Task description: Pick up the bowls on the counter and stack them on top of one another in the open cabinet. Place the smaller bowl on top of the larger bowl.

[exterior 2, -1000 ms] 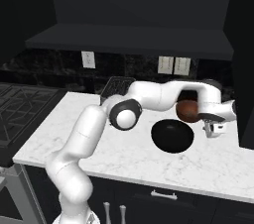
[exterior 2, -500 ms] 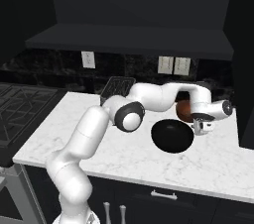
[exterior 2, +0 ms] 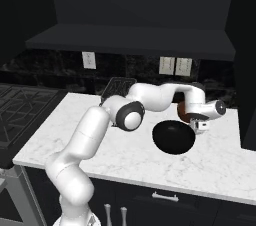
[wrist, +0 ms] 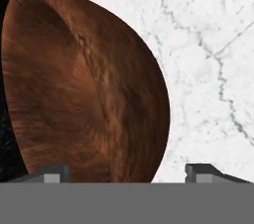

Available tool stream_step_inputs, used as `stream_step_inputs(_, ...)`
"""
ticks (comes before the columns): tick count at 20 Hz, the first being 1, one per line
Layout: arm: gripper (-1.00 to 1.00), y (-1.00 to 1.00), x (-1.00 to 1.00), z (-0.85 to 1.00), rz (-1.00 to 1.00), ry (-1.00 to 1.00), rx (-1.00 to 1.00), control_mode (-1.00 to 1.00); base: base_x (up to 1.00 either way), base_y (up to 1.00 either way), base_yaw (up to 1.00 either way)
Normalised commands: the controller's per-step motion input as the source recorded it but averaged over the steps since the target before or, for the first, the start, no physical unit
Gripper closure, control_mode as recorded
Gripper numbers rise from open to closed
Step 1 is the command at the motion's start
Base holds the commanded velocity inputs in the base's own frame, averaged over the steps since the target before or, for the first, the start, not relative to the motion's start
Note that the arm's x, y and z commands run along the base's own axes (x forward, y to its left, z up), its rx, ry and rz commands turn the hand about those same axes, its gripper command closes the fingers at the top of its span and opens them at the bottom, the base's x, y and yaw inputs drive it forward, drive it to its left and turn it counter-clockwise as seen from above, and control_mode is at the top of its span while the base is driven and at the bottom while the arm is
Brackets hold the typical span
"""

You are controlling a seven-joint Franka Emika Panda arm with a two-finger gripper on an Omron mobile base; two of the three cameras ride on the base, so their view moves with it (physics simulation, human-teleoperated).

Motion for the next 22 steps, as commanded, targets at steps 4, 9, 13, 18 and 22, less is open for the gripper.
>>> stream_step_inputs(4,1.0,0.0,0.0,-0.02,0.0,0.0,0.0,-1.0,0.0,0.0,0.0)
stream_step_inputs(9,1.0,0.0,-0.2,0.05,0.0,-0.05,0.0,-1.0,0.0,0.0,0.0)
stream_step_inputs(13,1.0,-0.19,-0.7,0.6,-0.01,-0.22,0.0,-1.0,0.0,0.0,0.0)
stream_step_inputs(18,1.0,0.03,-1.0,0.91,0.0,-0.36,-0.02,-1.0,0.0,0.0,0.0)
stream_step_inputs(22,1.0,0.32,-1.0,0.38,0.06,-0.14,-0.06,-1.0,0.0,0.0,0.0)
